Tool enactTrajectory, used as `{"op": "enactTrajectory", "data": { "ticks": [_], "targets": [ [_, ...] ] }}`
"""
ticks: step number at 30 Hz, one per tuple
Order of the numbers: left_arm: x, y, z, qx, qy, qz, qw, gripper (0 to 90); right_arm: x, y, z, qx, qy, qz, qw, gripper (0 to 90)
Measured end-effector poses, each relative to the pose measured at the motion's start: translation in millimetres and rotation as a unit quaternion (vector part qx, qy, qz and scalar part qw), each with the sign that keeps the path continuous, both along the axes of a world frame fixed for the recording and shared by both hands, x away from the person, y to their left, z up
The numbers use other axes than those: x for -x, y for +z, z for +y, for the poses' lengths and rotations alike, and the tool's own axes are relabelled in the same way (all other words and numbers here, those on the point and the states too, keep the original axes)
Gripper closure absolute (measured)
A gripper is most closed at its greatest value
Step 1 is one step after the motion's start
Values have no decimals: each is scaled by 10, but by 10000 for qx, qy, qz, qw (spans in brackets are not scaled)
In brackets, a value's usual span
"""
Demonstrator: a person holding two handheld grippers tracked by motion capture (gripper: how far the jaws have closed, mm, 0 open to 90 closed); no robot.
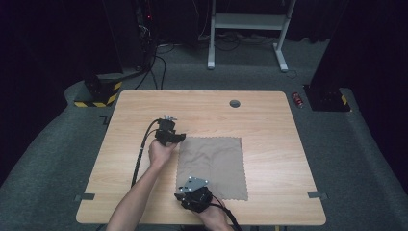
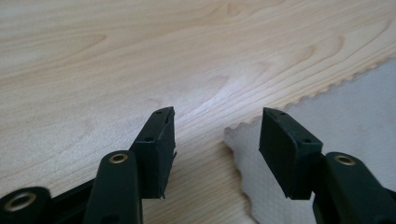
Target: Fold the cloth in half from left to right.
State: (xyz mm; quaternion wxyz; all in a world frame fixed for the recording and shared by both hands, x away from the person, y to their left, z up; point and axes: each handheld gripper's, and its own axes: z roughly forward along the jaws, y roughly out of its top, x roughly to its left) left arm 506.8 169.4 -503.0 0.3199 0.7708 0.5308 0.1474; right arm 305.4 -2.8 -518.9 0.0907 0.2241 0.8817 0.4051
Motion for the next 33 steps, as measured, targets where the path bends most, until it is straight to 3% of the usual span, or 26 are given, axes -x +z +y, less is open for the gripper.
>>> {"op": "enactTrajectory", "data": {
  "ticks": [7, 13, 19, 24, 33],
  "targets": [
    [-31, -26, 8, 15, 38, -80, 10000, 495, 18, -6, 59, 67, 69, -32, 9999, 676],
    [-54, -72, 6, 8, 9, -25, 10000, 533, 32, -38, 98, 286, 121, -74, 9995, 686],
    [-58, -61, -80, -171, -173, -33, 9997, 567, 43, -38, 100, 314, 71, -114, 9994, 730],
    [-36, -58, -166, -377, -363, -112, 9986, 658, 58, -36, 109, 392, 91, -218, 9990, 777],
    [-31, -43, -169, -305, -570, 21, 9979, 883, 54, -35, 102, 458, 45, -323, 9984, 885]
  ]
}}
